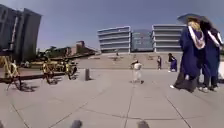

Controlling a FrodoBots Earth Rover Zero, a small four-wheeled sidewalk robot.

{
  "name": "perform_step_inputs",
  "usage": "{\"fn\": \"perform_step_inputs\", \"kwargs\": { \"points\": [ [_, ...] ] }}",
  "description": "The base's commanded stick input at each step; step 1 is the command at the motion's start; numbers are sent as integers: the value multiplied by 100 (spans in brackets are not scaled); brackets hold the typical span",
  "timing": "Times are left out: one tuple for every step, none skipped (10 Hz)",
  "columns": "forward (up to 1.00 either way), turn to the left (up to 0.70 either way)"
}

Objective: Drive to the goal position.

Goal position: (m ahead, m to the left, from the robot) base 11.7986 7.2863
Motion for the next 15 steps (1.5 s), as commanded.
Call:
{"fn": "perform_step_inputs", "kwargs": {
  "points": [
    [100,5],
    [100,5],
    [100,7],
    [100,13],
    [100,32],
    [100,40],
    [100,11],
    [100,3],
    [100,3],
    [100,5],
    [100,15],
    [100,17],
    [100,17],
    [100,12],
    [100,7]
  ]
}}
